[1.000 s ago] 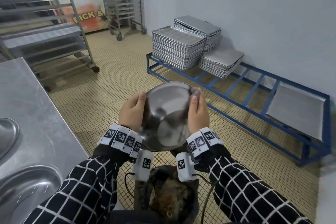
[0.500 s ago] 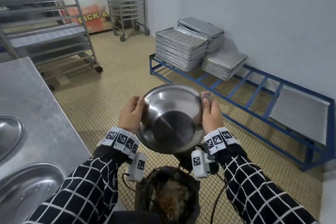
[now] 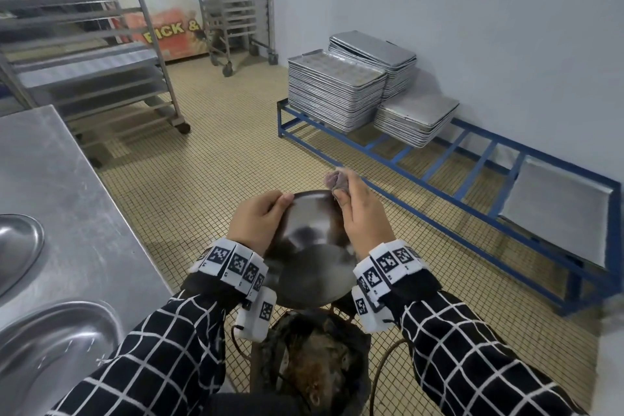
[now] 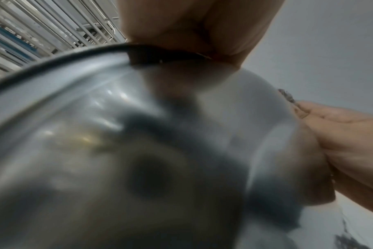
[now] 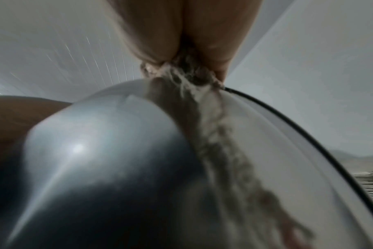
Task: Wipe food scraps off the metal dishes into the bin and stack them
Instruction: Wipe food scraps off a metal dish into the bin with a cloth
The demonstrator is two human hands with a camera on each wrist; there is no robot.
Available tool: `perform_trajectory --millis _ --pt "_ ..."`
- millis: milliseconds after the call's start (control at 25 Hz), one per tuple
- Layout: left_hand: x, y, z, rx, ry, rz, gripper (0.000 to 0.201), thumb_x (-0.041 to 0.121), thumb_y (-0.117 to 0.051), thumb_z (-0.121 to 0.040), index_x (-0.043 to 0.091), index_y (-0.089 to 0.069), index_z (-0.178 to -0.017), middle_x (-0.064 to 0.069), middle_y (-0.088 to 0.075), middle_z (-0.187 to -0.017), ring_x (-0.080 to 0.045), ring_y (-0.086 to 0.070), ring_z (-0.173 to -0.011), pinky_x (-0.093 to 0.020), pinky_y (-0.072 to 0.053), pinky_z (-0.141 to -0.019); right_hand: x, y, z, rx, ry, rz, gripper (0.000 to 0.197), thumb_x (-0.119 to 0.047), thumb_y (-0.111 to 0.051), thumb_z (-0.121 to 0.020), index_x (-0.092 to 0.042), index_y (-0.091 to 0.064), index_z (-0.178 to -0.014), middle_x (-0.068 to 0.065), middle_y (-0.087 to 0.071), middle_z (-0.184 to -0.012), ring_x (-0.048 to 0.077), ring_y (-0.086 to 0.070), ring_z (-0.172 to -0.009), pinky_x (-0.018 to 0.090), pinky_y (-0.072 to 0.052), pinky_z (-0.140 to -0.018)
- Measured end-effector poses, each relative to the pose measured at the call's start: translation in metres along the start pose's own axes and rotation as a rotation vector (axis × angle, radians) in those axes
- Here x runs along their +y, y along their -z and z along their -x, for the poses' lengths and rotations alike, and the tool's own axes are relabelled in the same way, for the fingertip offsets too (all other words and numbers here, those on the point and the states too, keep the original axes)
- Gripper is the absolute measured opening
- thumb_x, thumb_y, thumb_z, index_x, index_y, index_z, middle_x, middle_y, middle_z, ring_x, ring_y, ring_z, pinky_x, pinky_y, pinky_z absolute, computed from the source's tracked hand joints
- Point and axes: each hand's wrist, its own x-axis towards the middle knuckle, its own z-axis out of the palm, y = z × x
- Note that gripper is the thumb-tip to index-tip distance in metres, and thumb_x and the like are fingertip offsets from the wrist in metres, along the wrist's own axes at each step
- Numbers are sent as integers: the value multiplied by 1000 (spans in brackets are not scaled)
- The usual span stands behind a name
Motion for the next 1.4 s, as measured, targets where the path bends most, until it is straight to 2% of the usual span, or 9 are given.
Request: perform_trajectory --millis 80,280,560,680,840,1000,1160,1240,1400 --pt "-2 -4 0 34 17 -5 34 38 -46 -98 20 -60 -73 2 -59 -65 -17 -54 -65 -31 -42 -63 -12 -4 6 93 17 -93 43 -12 -51 -96 -8 -41 -138 -8 -53 -114 -3 -51 -98 -1 -41 -80" --pt "6 -6 -6 109 16 88 32 36 -47 -97 22 -61 -73 1 -60 -64 -18 -55 -63 -31 -41 -58 -18 -35 30 118 148 215 41 -31 -43 -97 -11 -52 -131 7 -48 -137 22 -43 -128 35 -34 -109" --pt "9 -1 -5 127 59 221 36 39 -43 -98 20 -63 -75 -9 -63 -69 -28 -57 -69 -40 -46 -69 13 -23 15 367 -358 -159 38 -32 -40 -100 -3 -61 -114 6 -54 -121 18 -53 -110 12 -39 -84" --pt "9 2 -7 122 82 189 38 40 -41 -99 21 -59 -72 -6 -56 -64 -23 -52 -63 -37 -42 -61 27 -20 20 273 -693 -238 34 -29 -37 -102 -7 -57 -119 6 -60 -114 23 -57 -109 23 -39 -81" --pt "14 -3 -5 111 89 95 34 37 -39 -100 27 -53 -71 4 -53 -64 -12 -48 -62 -27 -33 -57 -5 -26 26 244 -407 -284 41 -28 -41 -100 -21 -38 -141 0 -48 -140 17 -50 -124 30 -47 -95" --pt "21 -10 -3 122 56 102 34 36 -40 -100 17 -58 -76 1 -59 -68 -17 -53 -65 -29 -40 -59 -19 -45 24 143 -50 161 49 -43 -31 -98 -21 -40 -141 0 -33 -153 21 -20 -144 36 -16 -116" --pt "25 -7 2 123 51 177 33 37 -41 -99 24 -58 -73 2 -58 -66 -15 -53 -64 -29 -40 -60 -1 -37 13 274 -184 86 48 -42 -28 -100 -19 -41 -139 1 -42 -145 20 -37 -134 41 -35 -110" --pt "21 -5 2 148 83 229 34 36 -41 -100 19 -61 -78 -7 -62 -73 -23 -56 -71 -38 -46 -67 16 -28 10 278 -366 -97 41 -30 -34 -101 -12 -45 -137 5 -48 -137 19 -47 -126 30 -43 -99" --pt "11 -1 -1 200 127 285 38 36 -41 -99 9 -64 -87 -16 -64 -80 -33 -58 -80 -48 -47 -78 40 -20 28 199 -510 -167 37 -22 -35 -102 -15 -48 -135 1 -60 -123 20 -56 -118 20 -38 -88"
